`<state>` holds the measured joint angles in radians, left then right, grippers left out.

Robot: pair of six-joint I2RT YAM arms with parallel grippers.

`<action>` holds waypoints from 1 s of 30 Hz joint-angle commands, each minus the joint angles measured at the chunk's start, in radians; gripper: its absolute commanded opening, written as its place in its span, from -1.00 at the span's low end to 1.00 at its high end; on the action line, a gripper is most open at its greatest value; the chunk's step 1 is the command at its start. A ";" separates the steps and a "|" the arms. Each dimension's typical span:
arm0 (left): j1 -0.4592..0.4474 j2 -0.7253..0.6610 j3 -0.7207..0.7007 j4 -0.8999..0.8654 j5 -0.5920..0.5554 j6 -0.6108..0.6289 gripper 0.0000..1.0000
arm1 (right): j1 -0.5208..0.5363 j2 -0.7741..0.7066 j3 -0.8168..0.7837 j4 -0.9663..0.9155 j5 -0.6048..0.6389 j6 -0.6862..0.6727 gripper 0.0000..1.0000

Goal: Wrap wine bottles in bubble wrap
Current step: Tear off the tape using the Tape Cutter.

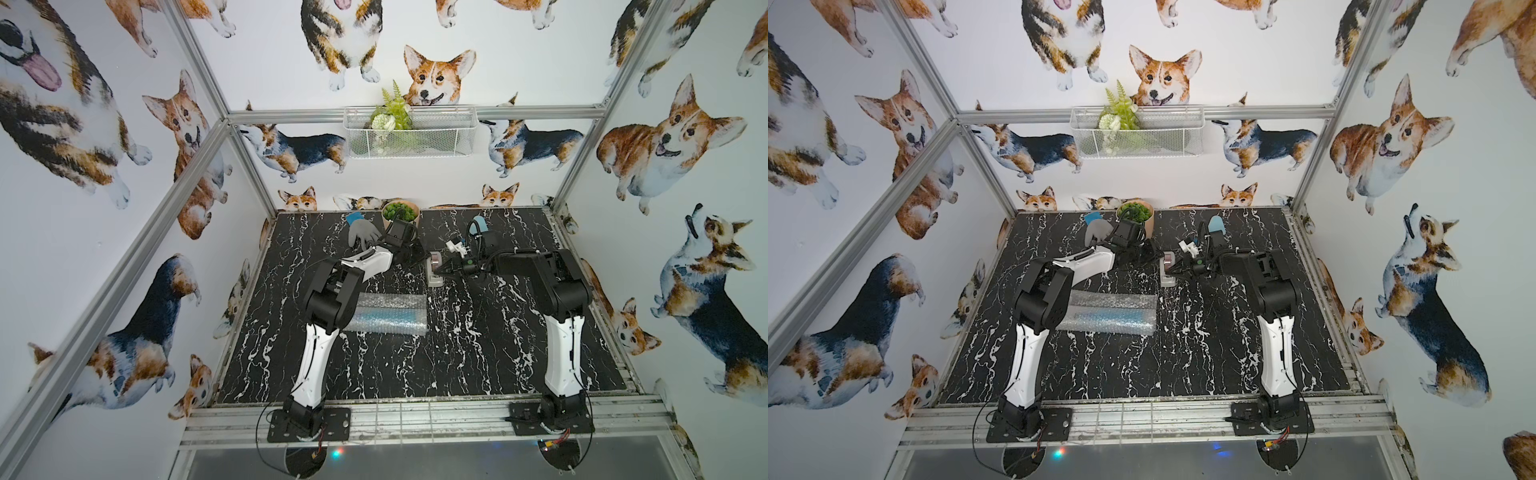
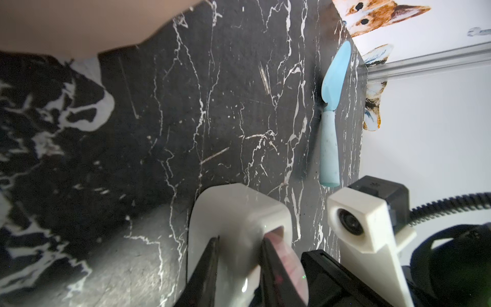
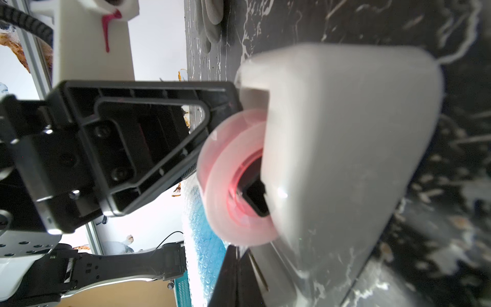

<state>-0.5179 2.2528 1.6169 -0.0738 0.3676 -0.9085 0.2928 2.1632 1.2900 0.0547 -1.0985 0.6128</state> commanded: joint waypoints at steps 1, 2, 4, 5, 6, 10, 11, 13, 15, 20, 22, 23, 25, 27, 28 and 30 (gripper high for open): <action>-0.003 0.032 -0.010 -0.141 -0.019 -0.010 -0.45 | 0.006 -0.024 -0.028 0.064 -0.047 0.054 -1.00; -0.002 0.034 -0.011 -0.138 -0.017 -0.010 -0.46 | 0.008 -0.029 -0.038 0.075 -0.047 0.062 -1.00; -0.003 0.036 -0.004 -0.142 -0.016 -0.007 -0.46 | 0.008 -0.039 -0.058 0.103 -0.046 0.083 -1.00; -0.003 0.036 0.000 -0.149 -0.016 -0.006 -0.46 | 0.008 -0.041 -0.066 0.109 -0.044 0.087 -1.00; -0.002 0.036 0.003 -0.151 -0.015 -0.004 -0.46 | 0.009 -0.046 -0.074 0.111 -0.041 0.088 -1.00; -0.002 0.031 0.000 -0.155 -0.016 0.000 -0.46 | 0.014 -0.064 -0.098 0.105 -0.034 0.086 -1.00; -0.002 0.032 0.001 -0.155 -0.016 0.000 -0.46 | 0.014 -0.072 -0.108 0.105 -0.033 0.084 -1.00; -0.002 0.032 -0.001 -0.155 -0.015 0.002 -0.46 | 0.013 -0.084 -0.128 0.107 -0.031 0.083 -1.00; -0.002 0.030 -0.001 -0.155 -0.015 0.003 -0.46 | 0.014 -0.095 -0.148 0.108 -0.026 0.079 -1.00; -0.001 0.030 -0.002 -0.161 -0.013 0.008 -0.45 | 0.012 -0.109 -0.189 0.120 -0.024 0.089 -1.00; -0.001 0.030 -0.001 -0.161 -0.014 0.008 -0.45 | 0.012 -0.123 -0.212 0.118 -0.017 0.085 -1.00; -0.001 0.031 0.000 -0.162 -0.013 0.008 -0.45 | 0.012 -0.127 -0.217 0.104 -0.014 0.075 -1.00; -0.001 0.034 0.005 -0.165 -0.012 0.009 -0.45 | 0.012 -0.129 -0.229 0.093 -0.011 0.065 -1.00; -0.001 0.035 0.008 -0.166 -0.012 0.011 -0.45 | 0.010 -0.132 -0.238 0.084 -0.009 0.055 -1.00; -0.002 0.035 0.010 -0.169 -0.012 0.013 -0.45 | 0.009 -0.134 -0.243 0.082 -0.008 0.053 -1.00; -0.002 0.036 0.011 -0.174 -0.013 0.018 -0.45 | 0.009 -0.138 -0.248 0.074 -0.005 0.050 -1.00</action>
<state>-0.5175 2.2654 1.6360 -0.0776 0.3866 -0.8940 0.3012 2.0384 1.0531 0.1577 -1.0813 0.6819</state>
